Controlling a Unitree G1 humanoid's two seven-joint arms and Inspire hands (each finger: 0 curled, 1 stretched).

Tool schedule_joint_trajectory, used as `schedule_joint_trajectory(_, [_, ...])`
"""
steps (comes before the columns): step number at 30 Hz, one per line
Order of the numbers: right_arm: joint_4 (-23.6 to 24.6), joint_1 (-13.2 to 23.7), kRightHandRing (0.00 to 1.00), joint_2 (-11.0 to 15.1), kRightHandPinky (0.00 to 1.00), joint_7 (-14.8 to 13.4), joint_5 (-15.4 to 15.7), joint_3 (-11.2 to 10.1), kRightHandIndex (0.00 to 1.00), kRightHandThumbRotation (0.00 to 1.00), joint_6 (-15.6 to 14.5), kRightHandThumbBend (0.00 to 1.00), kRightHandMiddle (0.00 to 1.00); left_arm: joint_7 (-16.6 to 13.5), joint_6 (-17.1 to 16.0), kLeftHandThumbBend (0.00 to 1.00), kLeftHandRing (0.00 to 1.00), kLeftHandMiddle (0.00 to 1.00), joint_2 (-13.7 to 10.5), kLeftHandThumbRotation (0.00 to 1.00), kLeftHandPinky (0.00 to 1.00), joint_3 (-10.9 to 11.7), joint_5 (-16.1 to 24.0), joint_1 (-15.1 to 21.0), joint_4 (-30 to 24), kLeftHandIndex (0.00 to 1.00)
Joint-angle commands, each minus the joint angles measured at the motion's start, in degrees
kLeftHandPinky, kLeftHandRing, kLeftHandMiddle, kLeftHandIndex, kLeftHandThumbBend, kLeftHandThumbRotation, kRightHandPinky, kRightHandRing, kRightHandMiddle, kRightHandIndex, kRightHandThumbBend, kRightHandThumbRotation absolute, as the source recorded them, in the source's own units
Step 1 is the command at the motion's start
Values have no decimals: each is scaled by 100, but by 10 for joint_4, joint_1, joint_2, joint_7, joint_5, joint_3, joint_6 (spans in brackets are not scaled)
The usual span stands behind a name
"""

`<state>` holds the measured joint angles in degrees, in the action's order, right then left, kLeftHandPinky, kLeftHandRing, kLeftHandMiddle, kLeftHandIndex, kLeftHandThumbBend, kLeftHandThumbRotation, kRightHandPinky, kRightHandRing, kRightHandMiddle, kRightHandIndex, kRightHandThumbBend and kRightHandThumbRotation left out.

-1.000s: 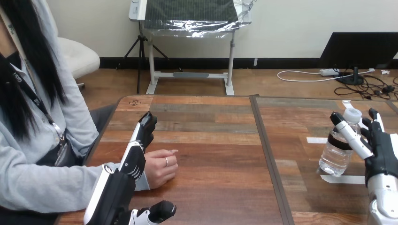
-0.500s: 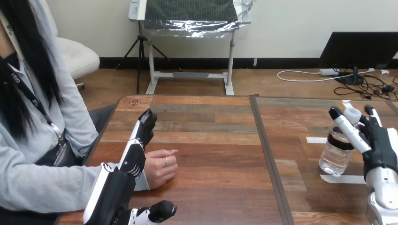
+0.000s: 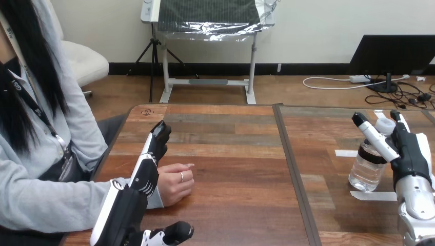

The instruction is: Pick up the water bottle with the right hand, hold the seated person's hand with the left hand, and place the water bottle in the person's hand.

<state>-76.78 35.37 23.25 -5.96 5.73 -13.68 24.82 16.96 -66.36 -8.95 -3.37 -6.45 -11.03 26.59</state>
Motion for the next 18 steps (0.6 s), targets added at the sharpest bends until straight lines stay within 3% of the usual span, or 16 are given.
schedule_joint_trajectory(1, [4, 58, 95, 18, 85, -4, 7, 7, 99, 63, -5, 100, 95, -1, -11, 100, 100, 100, -1, 68, 100, 2, -9, 16, -20, 100])
schedule_joint_trajectory(4, [4, 60, 94, 18, 85, -3, 8, 9, 99, 63, -7, 100, 95, -1, -13, 100, 100, 100, 0, 68, 100, 1, -11, 14, -21, 100])
schedule_joint_trajectory(7, [2, 64, 94, 17, 85, 17, -2, 1, 99, 61, -16, 100, 96, -1, -15, 100, 100, 100, 1, 68, 100, 0, -14, 12, -24, 100])
schedule_joint_trajectory(18, [1, 70, 92, 15, 85, 19, 4, 8, 99, 57, -34, 100, 95, 7, -31, 100, 100, 100, 1, 69, 100, -5, -29, 7, -26, 100])
